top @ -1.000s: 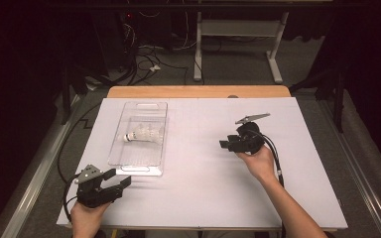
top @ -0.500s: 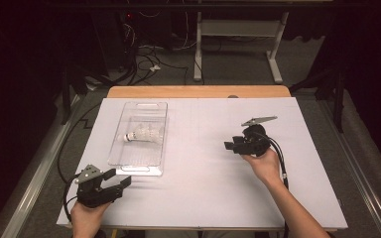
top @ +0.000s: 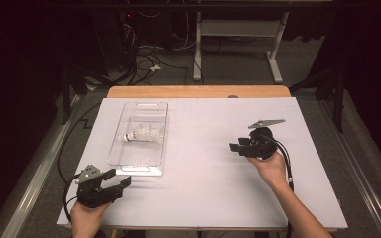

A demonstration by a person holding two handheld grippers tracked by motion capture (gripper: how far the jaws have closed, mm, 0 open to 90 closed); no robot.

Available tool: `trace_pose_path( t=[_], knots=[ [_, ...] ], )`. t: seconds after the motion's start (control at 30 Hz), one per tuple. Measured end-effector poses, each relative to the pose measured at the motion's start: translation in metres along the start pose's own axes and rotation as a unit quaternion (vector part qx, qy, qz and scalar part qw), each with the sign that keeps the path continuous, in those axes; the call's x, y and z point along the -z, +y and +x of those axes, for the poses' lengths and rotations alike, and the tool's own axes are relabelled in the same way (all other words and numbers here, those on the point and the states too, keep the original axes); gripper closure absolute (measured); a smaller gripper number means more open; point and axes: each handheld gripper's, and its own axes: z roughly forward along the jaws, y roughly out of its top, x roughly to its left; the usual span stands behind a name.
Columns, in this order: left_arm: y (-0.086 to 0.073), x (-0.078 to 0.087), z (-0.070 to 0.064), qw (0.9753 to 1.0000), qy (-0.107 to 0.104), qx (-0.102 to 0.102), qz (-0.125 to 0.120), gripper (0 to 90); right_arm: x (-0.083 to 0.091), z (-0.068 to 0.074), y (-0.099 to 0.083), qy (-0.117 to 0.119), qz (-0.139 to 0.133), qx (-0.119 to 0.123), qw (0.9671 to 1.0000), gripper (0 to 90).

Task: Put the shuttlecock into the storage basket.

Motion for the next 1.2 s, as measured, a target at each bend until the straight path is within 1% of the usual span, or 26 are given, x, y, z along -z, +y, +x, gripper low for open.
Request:
trace_pose_path(
  t=[0.17,0.5,1.2],
  knots=[
    [0.000,0.000,0.000,1.0000,0.001,0.001,0.001,31.5,0.005,-0.002,-0.005,-0.007,-0.003,-0.003,1.0000,50.5],
    [0.000,0.001,0.000,1.0000,0.001,0.005,0.001,31.7,0.011,-0.006,-0.012,-0.011,-0.009,-0.008,0.9999,50.1],
    [0.000,0.001,0.000,1.0000,0.003,0.004,0.002,31.9,0.027,-0.012,-0.029,-0.022,-0.022,-0.020,0.9993,49.2]
  ],
)
